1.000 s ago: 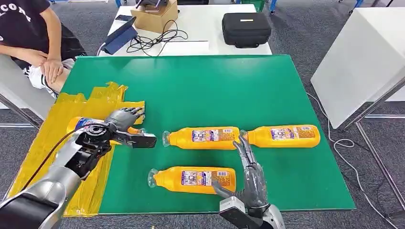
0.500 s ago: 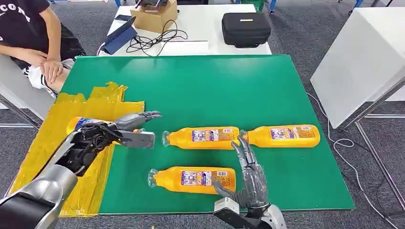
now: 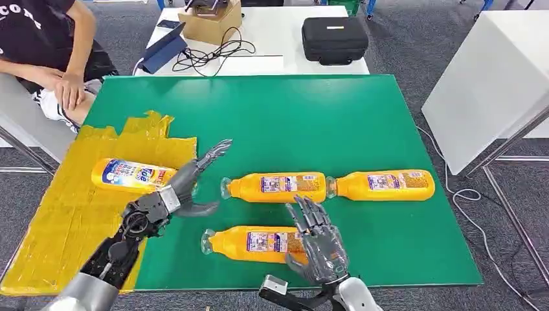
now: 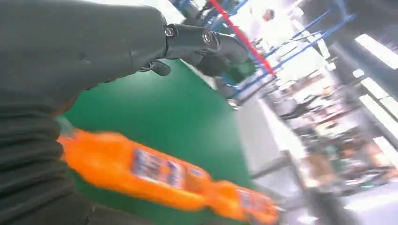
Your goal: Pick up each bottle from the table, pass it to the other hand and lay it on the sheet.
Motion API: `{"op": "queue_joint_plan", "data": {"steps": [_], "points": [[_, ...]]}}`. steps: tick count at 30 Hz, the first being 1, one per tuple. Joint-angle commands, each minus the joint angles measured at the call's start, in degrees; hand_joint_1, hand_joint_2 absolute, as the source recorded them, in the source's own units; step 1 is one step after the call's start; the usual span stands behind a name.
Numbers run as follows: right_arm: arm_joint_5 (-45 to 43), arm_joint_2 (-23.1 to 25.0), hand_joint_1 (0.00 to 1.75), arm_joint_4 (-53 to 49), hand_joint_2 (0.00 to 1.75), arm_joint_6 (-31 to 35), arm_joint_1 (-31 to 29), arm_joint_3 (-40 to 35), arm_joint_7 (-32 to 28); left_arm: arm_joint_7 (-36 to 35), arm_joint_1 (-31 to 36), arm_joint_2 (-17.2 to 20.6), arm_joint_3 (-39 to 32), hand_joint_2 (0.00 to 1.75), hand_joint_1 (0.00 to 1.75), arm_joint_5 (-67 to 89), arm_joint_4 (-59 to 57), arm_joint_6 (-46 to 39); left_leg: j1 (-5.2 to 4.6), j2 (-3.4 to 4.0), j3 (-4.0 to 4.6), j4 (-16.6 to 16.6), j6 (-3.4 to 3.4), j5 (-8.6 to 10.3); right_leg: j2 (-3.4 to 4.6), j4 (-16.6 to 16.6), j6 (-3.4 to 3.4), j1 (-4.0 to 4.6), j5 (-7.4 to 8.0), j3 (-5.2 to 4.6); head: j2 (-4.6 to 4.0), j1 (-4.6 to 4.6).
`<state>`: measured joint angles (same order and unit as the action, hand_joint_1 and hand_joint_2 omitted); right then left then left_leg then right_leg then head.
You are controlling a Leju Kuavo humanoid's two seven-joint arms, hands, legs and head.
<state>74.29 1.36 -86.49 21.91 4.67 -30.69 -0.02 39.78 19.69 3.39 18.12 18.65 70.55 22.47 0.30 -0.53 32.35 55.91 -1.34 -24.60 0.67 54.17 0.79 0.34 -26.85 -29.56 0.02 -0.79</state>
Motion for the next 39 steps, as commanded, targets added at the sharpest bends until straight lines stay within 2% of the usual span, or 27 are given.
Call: {"op": "queue_joint_plan", "data": {"steps": [1, 9, 14, 22, 39], "points": [[3.0, -0.3, 0.00, 1.3, 1.75, -5.5, -2.1, -1.3, 1.9, -1.8, -5.6, -6.0, -2.0, 1.75, 0.00, -4.3, 4.6, 0.4, 0.00, 0.12, -0.20, 0.0, 0.02, -0.13, 0.01, -0.1, 0.09, 0.01, -0.07, 0.20, 0.00, 0.00], [2.8, -1.4, 0.00, 5.9, 1.75, -7.8, -4.9, -2.7, 2.8, -1.8, -7.0, -6.8, -1.3, 1.75, 0.00, -4.8, 3.0, -1.0, -0.01, 0.15, -0.24, -0.1, 0.01, -0.06, 0.05, -0.1, 0.07, 0.00, 0.00, 0.21, 0.00, 0.00], [2.6, -1.5, 0.00, 6.4, 1.75, -8.8, -4.5, -3.0, 4.0, -2.0, -9.8, -7.1, -2.3, 1.75, 0.00, -5.4, 4.6, -1.0, 0.01, 0.20, -0.37, -0.1, 0.02, -0.16, 0.08, -0.2, 0.10, 0.02, -0.07, 0.36, 0.00, 0.00], [2.3, -1.1, 0.00, 7.7, 1.75, -9.2, -4.9, -2.3, 5.0, -2.4, -10.0, -7.6, -2.8, 1.75, 0.00, -5.2, 4.1, -1.0, 0.02, 0.11, -0.11, 0.0, 0.01, -0.05, 0.03, -0.1, 0.05, 0.02, 0.01, 0.11, 0.00, 0.00], [-5.6, 1.6, 0.00, 18.6, 1.75, -15.7, -9.0, -0.1, 4.1, -3.0, -11.3, -8.6, -2.7, 1.75, 0.00, -6.0, 4.2, 0.5, 0.02, 0.10, -0.18, -0.1, 0.01, -0.06, 0.02, -0.1, 0.06, 0.02, -0.01, 0.19, 0.00, 0.00]]}}
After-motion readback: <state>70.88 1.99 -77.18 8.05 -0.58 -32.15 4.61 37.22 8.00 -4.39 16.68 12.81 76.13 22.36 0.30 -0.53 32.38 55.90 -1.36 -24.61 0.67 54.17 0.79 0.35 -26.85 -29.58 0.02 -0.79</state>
